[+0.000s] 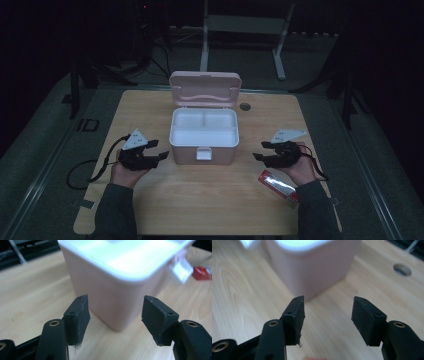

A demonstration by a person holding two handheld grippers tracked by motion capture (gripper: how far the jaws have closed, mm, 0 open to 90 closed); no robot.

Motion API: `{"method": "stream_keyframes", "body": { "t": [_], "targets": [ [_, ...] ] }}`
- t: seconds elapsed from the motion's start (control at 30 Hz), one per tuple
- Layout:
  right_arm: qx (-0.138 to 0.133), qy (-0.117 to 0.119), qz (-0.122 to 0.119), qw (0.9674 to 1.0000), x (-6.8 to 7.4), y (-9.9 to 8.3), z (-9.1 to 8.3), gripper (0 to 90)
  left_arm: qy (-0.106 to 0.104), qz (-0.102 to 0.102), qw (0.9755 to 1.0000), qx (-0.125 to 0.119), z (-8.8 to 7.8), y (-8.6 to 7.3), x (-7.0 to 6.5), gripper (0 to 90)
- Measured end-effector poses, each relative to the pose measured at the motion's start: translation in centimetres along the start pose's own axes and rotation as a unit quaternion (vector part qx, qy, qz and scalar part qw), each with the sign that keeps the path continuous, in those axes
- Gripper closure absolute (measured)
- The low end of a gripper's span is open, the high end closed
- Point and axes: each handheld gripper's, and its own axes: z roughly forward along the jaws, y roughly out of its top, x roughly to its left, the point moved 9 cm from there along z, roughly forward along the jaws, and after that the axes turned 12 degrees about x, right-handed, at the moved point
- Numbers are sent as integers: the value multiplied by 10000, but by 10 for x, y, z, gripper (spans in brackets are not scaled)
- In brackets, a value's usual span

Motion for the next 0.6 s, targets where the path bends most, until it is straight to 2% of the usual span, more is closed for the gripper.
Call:
{"method": "stream_keyframes", "body": {
  "t": [0.03,0.07,0.13,0.23,0.43,0.5,0.6],
  "targets": [
    [-62,8,-3,10000,0,13,1,439,43,33,10000,-13,-3,11,3,382],
    [-99,6,7,10000,0,18,2,440,43,33,10000,-13,-3,11,3,381],
    [-170,119,-3,9998,0,30,3,442,-34,-24,9999,-116,-5,28,5,377],
    [-210,171,-18,9996,0,45,4,451,-71,-41,9998,-158,-4,42,10,368],
    [-261,231,46,9994,-4,65,11,430,-57,-77,9999,50,10,53,15,345],
    [-236,301,101,9992,-5,72,18,411,31,-70,9997,251,23,51,18,336],
    [-188,305,150,9992,-6,74,24,403,-6,-80,9994,332,30,50,19,336]
  ]
}}
